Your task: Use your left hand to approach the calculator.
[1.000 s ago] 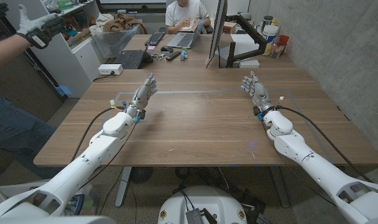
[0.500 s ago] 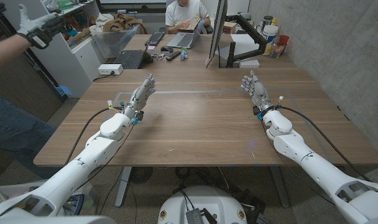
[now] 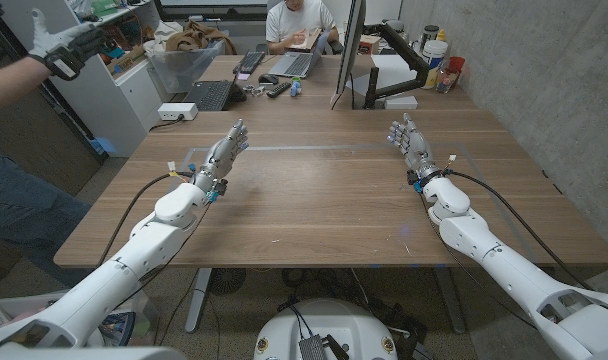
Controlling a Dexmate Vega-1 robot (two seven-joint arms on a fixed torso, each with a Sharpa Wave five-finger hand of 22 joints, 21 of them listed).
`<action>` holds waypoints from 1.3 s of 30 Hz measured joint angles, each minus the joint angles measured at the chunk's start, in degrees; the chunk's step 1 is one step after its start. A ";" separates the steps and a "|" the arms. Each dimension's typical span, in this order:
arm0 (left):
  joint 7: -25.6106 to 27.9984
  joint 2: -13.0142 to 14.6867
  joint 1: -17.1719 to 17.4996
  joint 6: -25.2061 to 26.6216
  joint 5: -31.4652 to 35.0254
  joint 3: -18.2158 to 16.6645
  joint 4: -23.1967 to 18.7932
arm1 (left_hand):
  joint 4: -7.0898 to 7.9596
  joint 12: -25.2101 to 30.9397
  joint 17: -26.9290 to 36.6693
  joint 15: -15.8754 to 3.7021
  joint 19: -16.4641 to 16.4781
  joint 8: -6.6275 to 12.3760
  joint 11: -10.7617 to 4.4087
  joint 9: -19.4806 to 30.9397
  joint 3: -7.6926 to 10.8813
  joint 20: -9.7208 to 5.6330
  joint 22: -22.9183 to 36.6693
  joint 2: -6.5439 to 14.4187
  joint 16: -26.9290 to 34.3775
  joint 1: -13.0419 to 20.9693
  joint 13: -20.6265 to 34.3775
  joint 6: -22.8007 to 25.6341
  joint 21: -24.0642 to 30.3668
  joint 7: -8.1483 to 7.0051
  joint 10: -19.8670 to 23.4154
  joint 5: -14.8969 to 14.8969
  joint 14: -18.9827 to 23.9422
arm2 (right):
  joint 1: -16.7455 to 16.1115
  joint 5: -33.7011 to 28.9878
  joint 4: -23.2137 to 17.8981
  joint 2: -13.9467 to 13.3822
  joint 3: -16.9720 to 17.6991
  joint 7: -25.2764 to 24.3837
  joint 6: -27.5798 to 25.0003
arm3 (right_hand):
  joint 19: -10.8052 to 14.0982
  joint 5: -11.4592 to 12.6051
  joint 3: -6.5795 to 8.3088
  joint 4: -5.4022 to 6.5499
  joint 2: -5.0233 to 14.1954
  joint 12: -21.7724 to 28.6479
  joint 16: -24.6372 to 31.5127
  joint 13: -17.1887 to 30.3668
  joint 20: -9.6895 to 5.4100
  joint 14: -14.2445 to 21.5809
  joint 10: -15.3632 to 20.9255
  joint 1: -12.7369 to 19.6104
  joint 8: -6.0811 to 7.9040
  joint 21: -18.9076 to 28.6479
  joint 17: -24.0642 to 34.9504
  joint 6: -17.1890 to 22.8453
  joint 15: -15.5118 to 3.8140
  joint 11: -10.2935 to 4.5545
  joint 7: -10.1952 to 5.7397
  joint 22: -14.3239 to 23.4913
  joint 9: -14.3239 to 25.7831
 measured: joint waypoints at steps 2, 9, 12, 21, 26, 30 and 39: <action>0.42 0.41 0.37 0.34 0.17 -0.19 -0.50 | 0.00 0.00 0.00 0.00 -0.23 0.00 0.00 0.00 0.00 0.23 0.00 -0.16 0.00 0.30 0.00 0.00 0.00 0.00 0.00 0.00 0.00 | 0.08 0.01 0.27 0.14 0.00 0.03 0.03 | -0.02 0.00 0.00 0.00 0.00 0.00 0.00 0.00 0.02 0.00 0.00 0.00 0.00 0.00 0.00 0.00 0.00 0.00 0.00 0.00 0.00; 1.07 1.66 1.61 0.54 0.55 -0.90 -1.95 | -0.35 0.00 0.00 0.00 -0.01 0.00 0.00 0.00 -0.03 0.61 0.00 0.06 0.00 0.52 0.00 0.00 -0.27 0.00 0.00 0.00 0.00 | 0.12 0.03 0.68 0.39 -0.06 0.10 0.41 | -0.03 0.01 -0.24 -0.24 0.00 0.00 0.00 0.00 0.02 0.72 0.72 0.00 0.00 -0.20 0.00 0.47 -0.09 -0.10 -0.47 0.00 0.00; 1.51 2.20 2.15 0.81 0.82 -1.22 -2.54 | -0.35 0.00 0.00 0.00 -0.01 0.00 0.00 0.00 -0.02 0.61 0.00 0.06 0.00 0.52 0.00 0.00 -0.43 0.00 0.00 0.00 0.00 | 0.20 0.03 1.03 0.63 -0.08 0.10 0.64 | -0.01 0.01 -0.24 -0.24 0.00 0.00 0.00 0.00 0.04 0.94 0.72 0.00 0.00 -0.42 0.00 0.73 -0.31 -0.10 -0.70 0.00 -0.01; 2.26 3.63 3.66 1.29 1.30 -2.00 -4.24 | -0.58 0.00 0.00 0.00 -0.01 0.00 0.00 0.00 0.22 0.61 0.00 0.06 0.00 1.12 0.00 0.00 -0.43 0.00 0.00 0.00 0.00 | 0.27 0.03 1.36 0.95 -0.10 0.20 1.13 | 0.28 0.02 -0.24 -0.23 0.00 0.00 0.00 0.00 0.34 1.03 1.33 0.00 0.00 -0.63 0.00 1.03 -0.41 -0.10 -0.40 0.00 -0.01; 2.89 4.21 4.40 1.65 1.61 -2.30 -5.01 | -0.59 0.00 0.00 0.00 -0.01 0.00 0.00 0.00 0.21 0.60 0.00 0.06 0.00 1.57 0.00 0.00 -0.85 0.00 0.00 0.00 0.00 | 0.28 0.04 1.40 1.02 -0.17 0.44 1.25 | 0.27 0.02 -0.24 -0.23 0.00 0.00 0.00 0.00 0.34 1.03 1.33 0.00 0.00 -0.86 0.00 1.02 -0.41 -0.10 -0.40 0.00 -0.01; 3.27 4.73 4.96 1.76 1.93 -2.46 -5.64 | -0.73 0.00 0.00 0.00 -0.22 0.00 0.00 0.00 0.08 0.82 0.00 0.06 0.00 1.57 0.00 0.00 -0.84 0.00 0.00 0.00 0.00 | 0.34 0.05 1.56 1.06 -0.23 0.59 1.27 | 0.27 0.02 -0.40 -0.40 0.00 0.00 0.00 0.00 0.34 1.03 1.32 0.00 0.00 -1.00 0.00 1.02 -0.41 -0.10 -0.40 0.00 -0.01; 4.76 6.23 7.23 2.25 2.75 -3.49 -7.69 | -0.96 0.00 0.00 0.00 -0.22 0.00 0.00 0.30 0.31 0.81 0.00 0.06 0.00 2.03 0.00 0.00 -1.27 0.00 0.00 0.00 0.00 | 0.74 0.10 2.06 1.10 -0.43 1.37 1.27 | 0.27 -0.21 -0.48 -0.47 0.00 0.00 0.00 0.00 0.34 1.34 1.32 0.00 0.00 -1.08 0.00 1.02 -0.09 -0.10 -0.40 0.00 -0.01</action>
